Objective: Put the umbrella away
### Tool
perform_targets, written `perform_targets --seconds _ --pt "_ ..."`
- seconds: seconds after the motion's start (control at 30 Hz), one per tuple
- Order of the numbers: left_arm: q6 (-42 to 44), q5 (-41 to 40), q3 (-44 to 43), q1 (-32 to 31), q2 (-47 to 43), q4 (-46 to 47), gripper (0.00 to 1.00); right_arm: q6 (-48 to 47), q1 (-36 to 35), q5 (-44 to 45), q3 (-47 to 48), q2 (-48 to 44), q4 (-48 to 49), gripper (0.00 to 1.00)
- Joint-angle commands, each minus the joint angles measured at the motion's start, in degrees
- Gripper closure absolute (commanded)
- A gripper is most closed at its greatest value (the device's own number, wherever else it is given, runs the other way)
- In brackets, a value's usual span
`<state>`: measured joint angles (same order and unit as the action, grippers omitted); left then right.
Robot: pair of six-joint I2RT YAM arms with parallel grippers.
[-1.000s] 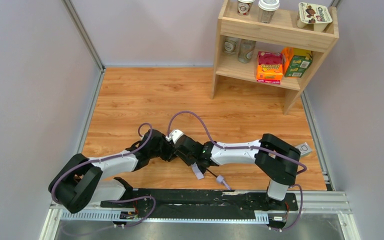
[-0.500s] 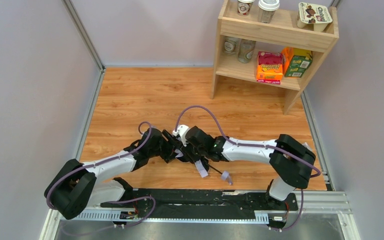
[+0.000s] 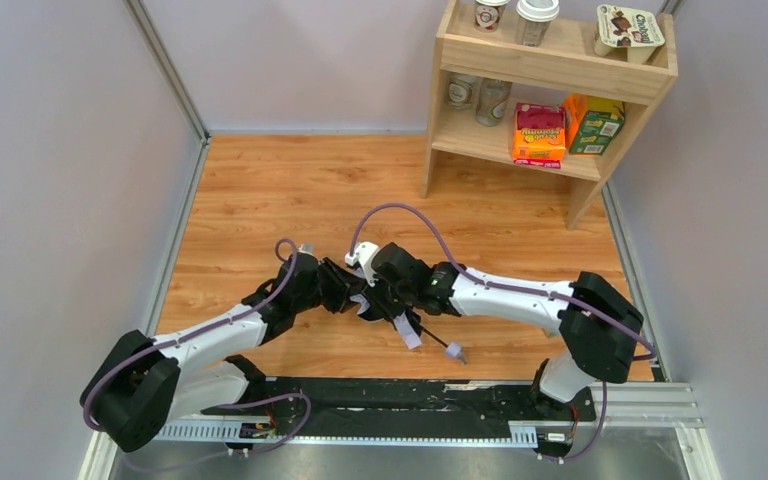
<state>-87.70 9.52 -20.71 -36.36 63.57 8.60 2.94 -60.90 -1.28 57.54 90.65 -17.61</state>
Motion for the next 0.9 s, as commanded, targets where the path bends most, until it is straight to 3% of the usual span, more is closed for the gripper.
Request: perform_targets --seconds 0.0,0.07,0.13,0.27,0.43,0.57,0.7,0.87 --pt "8.9 -4.3 -0.3 -0.1 -2.4 2.6 1.00 2.8 -0.3 -1.8 6.6 -5.7 -3.6 0.53" --pt "11.7 -5.6 -0.3 -0.1 -3.8 5.9 1.00 5.6 -0.3 -1.9 7.3 -7.4 -6.3 0.29" --pt "14.6 -7.1 0.3 -0.1 -4.9 10.3 1.00 8.5 -0.2 -1.8 9.1 -9.6 -10.1 0.13" --pt "22.7 -9.3 0.2 0.0 -7.2 17.7 1.00 13.6 1.0 -5.0 10.9 -16.0 -15.5 0.01" --pt "28.7 -9.3 0.2 0.6 -8.2 28.8 1.00 17.4 3.2 -9.7 10.0 -23.2 -15.7 0.00" --pt "31.7 -5.3 0.8 1.4 -7.6 43.4 1.00 19.4 7.7 -8.7 7.4 -28.4 -16.8 0.04" --pt "35.5 -0.4 0.1 1.6 -8.6 46.8 1.00 19.6 15.4 -13.1 5.1 -32.3 -14.9 0.07" --pt "37.5 5.7 -0.7 1.6 -10.8 45.9 1.00 20.9 26.0 -25.1 7.1 -31.8 -13.0 0.06"
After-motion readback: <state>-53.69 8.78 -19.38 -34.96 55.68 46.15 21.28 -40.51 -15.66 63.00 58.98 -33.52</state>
